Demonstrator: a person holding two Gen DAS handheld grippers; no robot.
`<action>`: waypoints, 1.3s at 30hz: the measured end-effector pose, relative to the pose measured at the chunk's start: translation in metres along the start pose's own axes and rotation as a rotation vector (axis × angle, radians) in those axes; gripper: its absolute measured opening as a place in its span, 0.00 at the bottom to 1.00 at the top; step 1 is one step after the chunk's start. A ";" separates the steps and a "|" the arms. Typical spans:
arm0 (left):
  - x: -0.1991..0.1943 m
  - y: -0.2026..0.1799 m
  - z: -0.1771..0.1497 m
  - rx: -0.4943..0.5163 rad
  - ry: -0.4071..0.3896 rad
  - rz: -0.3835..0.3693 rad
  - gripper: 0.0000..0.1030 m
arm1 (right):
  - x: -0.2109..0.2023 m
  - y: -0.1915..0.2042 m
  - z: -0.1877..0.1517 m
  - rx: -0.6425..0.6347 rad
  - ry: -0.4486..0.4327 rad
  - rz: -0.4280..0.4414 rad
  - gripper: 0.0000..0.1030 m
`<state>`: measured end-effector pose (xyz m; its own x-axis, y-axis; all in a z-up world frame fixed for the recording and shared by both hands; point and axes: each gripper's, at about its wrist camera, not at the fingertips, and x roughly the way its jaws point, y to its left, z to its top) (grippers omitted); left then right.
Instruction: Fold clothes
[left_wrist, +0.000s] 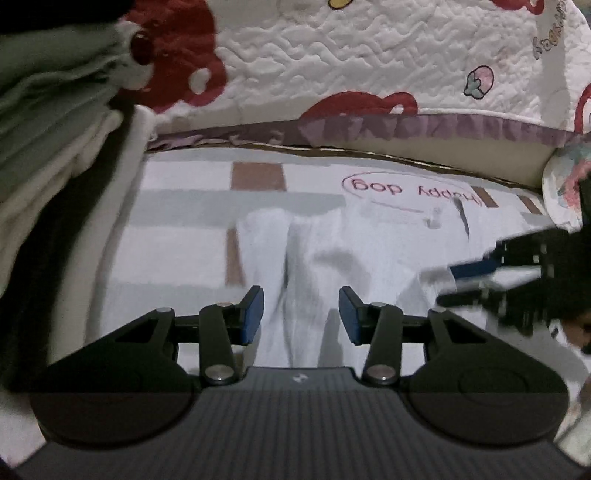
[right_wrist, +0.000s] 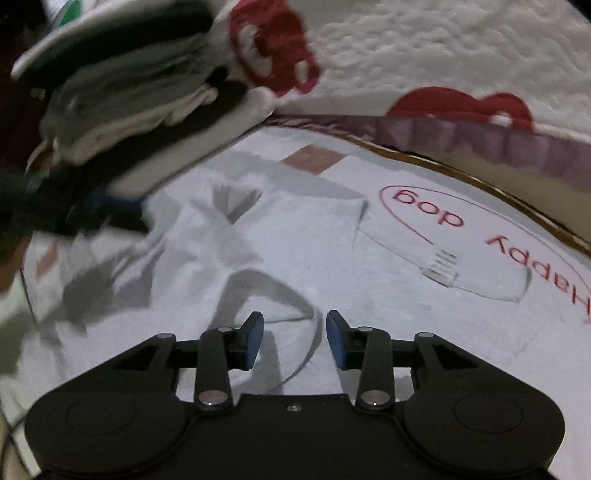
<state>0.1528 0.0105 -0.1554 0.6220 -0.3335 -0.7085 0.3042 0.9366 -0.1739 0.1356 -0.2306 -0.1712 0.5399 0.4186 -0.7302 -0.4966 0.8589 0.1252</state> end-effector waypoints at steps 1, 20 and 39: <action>0.009 -0.001 0.005 0.004 0.006 -0.013 0.43 | 0.002 0.002 -0.001 -0.012 -0.004 -0.023 0.41; 0.053 0.044 -0.011 -0.133 -0.083 0.042 0.20 | 0.022 -0.057 0.010 0.306 -0.136 -0.047 0.05; 0.023 -0.005 -0.028 -0.011 0.004 -0.094 0.15 | 0.026 0.015 -0.031 0.488 0.130 0.405 0.37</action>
<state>0.1456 0.0012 -0.1899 0.5878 -0.4199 -0.6915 0.3533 0.9022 -0.2475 0.1205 -0.2159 -0.2092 0.2731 0.7247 -0.6326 -0.2613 0.6887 0.6763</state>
